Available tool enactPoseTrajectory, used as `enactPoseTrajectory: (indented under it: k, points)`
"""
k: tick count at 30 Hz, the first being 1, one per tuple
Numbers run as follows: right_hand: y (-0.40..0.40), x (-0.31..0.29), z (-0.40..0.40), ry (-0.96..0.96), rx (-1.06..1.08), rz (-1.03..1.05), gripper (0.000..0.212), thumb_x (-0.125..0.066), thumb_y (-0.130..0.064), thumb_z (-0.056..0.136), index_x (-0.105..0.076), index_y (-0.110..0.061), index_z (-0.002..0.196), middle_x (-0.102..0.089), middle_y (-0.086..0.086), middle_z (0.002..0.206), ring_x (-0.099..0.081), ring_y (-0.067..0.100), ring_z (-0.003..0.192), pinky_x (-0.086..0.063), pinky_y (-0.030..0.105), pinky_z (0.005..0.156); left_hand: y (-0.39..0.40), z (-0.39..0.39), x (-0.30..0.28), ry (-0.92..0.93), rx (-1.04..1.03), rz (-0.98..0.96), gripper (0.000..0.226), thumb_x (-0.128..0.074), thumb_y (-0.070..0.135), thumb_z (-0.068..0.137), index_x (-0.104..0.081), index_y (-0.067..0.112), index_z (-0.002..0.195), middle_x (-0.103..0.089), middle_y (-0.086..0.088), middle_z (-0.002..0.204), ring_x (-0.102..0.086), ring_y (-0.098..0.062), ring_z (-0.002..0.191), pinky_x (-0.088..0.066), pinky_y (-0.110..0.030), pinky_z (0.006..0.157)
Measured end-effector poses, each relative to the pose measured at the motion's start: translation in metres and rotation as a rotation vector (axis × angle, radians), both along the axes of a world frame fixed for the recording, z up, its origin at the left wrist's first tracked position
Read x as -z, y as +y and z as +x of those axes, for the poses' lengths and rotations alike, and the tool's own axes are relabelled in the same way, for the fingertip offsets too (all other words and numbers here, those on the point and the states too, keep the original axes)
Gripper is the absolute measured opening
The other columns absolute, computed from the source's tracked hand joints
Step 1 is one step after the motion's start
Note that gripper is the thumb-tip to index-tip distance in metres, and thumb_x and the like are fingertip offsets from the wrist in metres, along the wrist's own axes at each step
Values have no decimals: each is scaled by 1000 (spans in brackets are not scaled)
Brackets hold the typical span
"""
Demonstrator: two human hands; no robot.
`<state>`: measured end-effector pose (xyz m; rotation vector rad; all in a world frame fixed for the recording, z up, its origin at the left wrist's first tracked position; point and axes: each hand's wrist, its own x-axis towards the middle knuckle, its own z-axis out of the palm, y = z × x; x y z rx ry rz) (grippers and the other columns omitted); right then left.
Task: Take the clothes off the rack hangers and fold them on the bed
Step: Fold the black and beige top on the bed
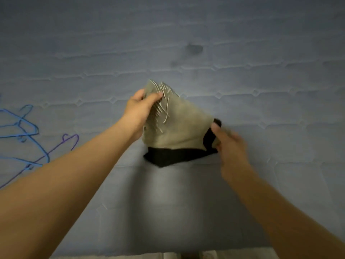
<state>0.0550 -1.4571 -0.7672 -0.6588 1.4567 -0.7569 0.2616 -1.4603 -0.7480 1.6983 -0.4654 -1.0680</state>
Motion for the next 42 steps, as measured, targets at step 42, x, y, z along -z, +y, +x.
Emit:
enactPoseTrajectory:
  k: [42]
  points:
    - [-8, 124, 4, 748, -687, -548, 19, -69, -25, 83, -68, -9, 94, -59, 1, 93, -52, 13, 88, -34, 11, 70, 97, -9, 126, 0, -38, 164, 26, -81, 19, 71, -62, 29, 86, -67, -1, 97, -66, -9, 85, -57, -26, 76]
